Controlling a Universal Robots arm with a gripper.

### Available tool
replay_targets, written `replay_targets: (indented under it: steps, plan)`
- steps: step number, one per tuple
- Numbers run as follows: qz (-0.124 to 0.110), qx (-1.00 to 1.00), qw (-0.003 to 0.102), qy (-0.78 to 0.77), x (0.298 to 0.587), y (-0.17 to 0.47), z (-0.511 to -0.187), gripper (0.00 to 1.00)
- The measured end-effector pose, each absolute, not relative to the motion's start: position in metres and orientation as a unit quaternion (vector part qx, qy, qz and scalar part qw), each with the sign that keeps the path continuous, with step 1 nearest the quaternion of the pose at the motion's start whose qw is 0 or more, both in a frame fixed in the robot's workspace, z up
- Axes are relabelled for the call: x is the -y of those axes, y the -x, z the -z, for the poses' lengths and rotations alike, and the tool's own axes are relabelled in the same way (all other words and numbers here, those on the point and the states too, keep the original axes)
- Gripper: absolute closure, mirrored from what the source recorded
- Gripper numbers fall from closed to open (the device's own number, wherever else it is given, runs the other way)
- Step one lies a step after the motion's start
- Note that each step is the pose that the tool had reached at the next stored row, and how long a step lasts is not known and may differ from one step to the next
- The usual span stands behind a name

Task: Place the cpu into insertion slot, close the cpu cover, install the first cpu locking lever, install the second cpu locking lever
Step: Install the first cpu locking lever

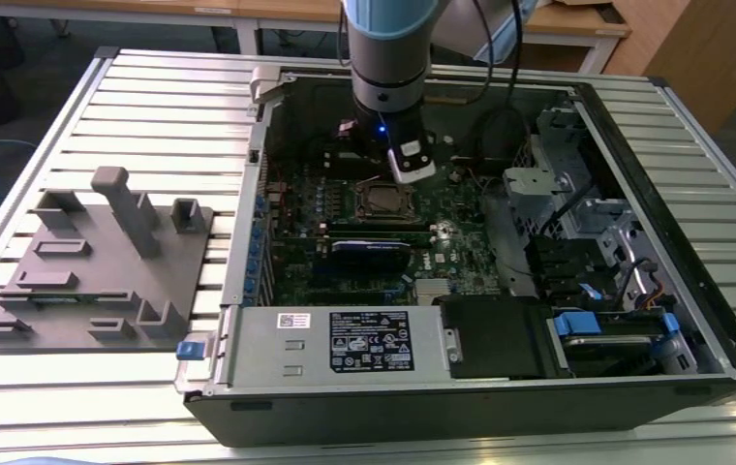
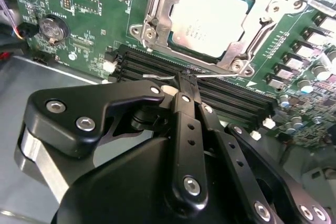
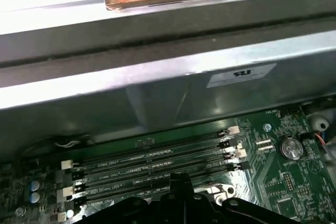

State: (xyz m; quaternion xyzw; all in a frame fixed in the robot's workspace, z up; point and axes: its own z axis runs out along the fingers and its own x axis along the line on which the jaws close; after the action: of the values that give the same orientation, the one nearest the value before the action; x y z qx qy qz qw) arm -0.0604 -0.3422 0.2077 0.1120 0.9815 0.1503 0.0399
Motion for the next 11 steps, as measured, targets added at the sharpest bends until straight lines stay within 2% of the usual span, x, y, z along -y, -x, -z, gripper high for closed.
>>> replay_targets:
  steps: [11]
  plan:
    - [-0.148, -0.974, 0.048, -0.162, 0.3404, 0.0605, -0.2063, 0.89]
